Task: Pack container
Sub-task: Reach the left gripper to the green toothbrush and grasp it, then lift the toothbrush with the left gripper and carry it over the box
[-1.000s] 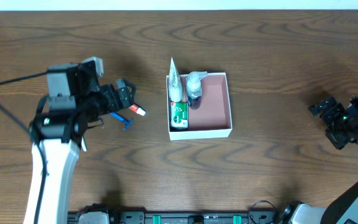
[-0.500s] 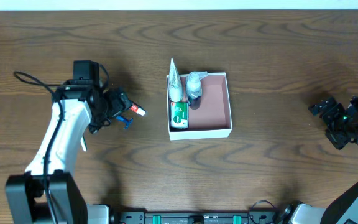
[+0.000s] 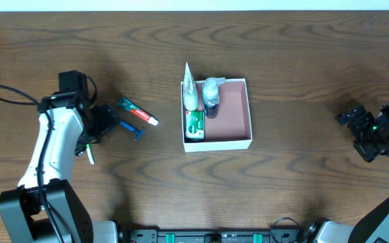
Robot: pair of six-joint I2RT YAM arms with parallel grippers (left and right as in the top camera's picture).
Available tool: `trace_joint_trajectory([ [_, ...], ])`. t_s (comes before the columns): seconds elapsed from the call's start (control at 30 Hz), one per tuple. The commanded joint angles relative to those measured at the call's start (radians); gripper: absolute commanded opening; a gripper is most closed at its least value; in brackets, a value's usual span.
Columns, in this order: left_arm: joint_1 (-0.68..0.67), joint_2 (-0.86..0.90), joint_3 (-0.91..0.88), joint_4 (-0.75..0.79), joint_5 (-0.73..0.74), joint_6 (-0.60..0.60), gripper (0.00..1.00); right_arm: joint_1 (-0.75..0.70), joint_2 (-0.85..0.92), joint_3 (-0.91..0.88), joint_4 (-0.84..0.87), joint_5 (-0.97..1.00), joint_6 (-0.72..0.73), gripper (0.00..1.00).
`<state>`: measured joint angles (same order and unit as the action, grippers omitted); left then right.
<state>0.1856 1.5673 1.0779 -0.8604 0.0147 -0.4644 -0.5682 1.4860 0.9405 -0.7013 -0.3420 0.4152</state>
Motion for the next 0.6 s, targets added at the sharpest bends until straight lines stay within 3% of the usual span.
trace_joint_trajectory([
  [0.0, 0.02, 0.001, 0.006, 0.009, -0.024, 0.122, 0.98, -0.01, 0.003, 0.01, -0.001, -0.006, -0.012, 0.99],
  [0.1, 0.035, 0.001, 0.006, 0.022, -0.028, 0.161, 0.98, -0.01, 0.003, 0.01, -0.001, -0.006, -0.012, 0.99],
  [0.3, 0.075, 0.001, -0.007, 0.047, -0.027, 0.22, 0.84, -0.01, 0.003, 0.01, -0.001, -0.006, -0.013, 0.99],
  [0.57, 0.113, 0.001, -0.08, 0.119, -0.027, 0.246, 0.86, -0.01, 0.003, 0.01, -0.001, -0.006, -0.013, 0.99],
])
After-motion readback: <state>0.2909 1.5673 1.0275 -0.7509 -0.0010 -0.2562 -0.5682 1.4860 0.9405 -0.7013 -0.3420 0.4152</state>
